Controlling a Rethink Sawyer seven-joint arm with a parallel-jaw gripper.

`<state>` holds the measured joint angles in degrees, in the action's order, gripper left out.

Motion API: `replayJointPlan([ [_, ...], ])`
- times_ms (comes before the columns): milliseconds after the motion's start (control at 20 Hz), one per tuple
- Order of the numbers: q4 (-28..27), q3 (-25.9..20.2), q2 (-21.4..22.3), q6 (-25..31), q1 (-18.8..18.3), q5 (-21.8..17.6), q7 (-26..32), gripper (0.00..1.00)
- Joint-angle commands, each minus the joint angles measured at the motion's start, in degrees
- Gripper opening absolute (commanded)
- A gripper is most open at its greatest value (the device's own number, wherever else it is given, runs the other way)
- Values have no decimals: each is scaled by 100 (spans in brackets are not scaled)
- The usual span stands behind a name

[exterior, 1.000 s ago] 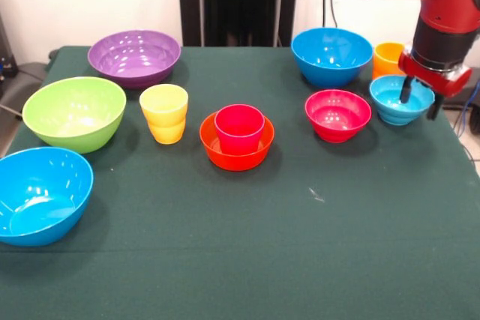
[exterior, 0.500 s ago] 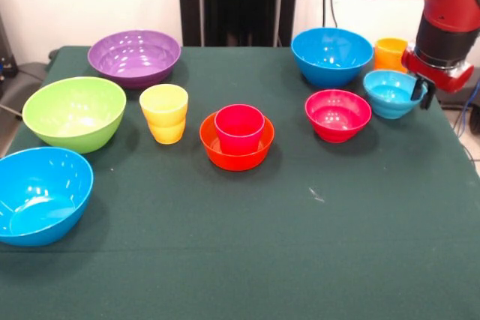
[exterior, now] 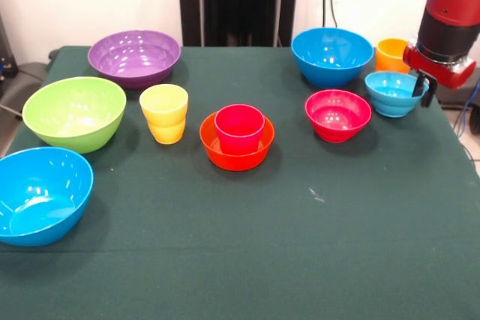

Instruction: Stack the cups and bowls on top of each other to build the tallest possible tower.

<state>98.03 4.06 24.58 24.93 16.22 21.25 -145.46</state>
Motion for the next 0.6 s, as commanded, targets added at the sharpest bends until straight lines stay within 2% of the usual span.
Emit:
replayJointPlan([
  [50, 81, -230, -3, 10, 125, -313, -333, 0],
  [450, -293, 167, 596, 1319, 161, -426, -308, 0],
  [600, -636, 353, 803, 2067, 85, -599, -206, 0],
])
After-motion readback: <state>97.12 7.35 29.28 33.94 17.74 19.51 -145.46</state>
